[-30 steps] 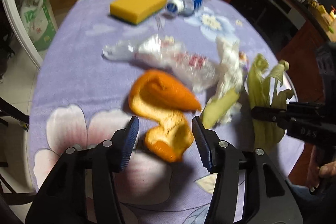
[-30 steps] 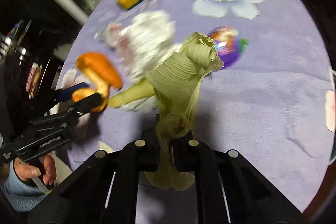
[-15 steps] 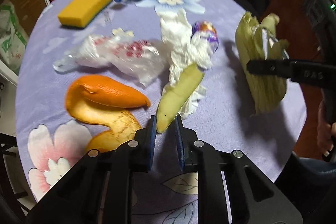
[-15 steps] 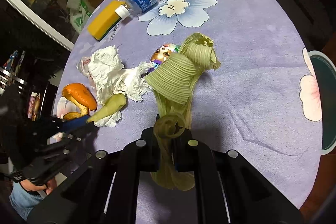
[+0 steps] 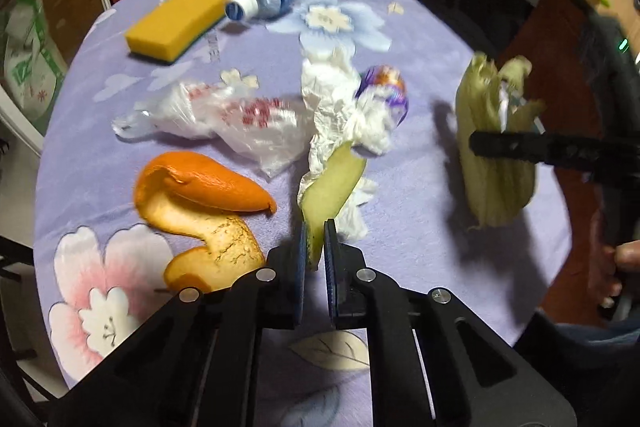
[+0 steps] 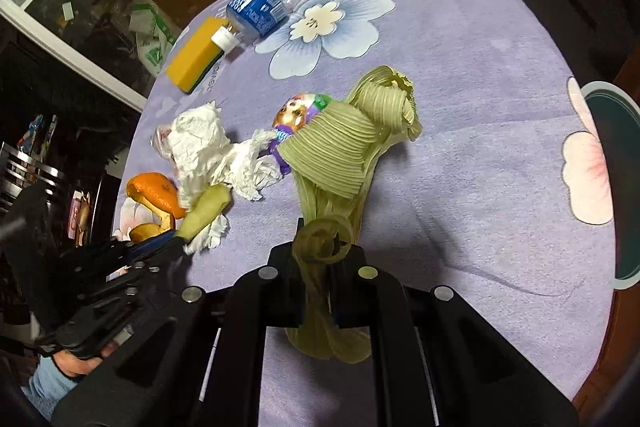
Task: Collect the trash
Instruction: 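Lift the husk with the right gripper and carry both tools over the bin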
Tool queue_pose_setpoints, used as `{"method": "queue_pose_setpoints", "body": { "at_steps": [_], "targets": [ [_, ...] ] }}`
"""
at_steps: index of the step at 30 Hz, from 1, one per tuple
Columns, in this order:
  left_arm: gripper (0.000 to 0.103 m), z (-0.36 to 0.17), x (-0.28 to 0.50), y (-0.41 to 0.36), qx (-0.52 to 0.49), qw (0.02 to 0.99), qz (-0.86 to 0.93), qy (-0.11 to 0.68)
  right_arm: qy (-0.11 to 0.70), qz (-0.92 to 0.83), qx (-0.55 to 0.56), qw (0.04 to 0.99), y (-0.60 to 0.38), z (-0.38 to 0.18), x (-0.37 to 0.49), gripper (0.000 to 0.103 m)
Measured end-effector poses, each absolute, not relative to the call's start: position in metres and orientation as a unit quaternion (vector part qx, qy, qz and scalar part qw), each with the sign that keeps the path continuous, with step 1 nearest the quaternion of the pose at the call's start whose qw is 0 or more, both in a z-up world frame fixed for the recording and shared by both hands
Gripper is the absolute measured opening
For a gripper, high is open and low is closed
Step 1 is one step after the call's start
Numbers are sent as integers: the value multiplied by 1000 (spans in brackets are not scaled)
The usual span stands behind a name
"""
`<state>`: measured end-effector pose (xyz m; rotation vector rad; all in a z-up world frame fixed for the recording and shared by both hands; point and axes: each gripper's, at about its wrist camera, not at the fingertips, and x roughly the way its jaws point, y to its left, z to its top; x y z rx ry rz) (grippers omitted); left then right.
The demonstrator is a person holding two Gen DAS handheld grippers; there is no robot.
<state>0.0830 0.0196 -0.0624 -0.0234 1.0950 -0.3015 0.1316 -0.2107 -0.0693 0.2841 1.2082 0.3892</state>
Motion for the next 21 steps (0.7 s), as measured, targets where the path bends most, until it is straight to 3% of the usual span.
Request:
{"method": "queue_pose_setpoints", "body": {
  "at_steps": [8, 21],
  "targets": [
    [4, -16, 76, 14, -15, 867, -155, 473, 539, 176, 151, 810, -229, -50, 130, 8],
    [4, -22, 80, -45, -7, 851, -211, 481, 521, 157, 175, 821, -264, -42, 120, 8]
  ]
}}
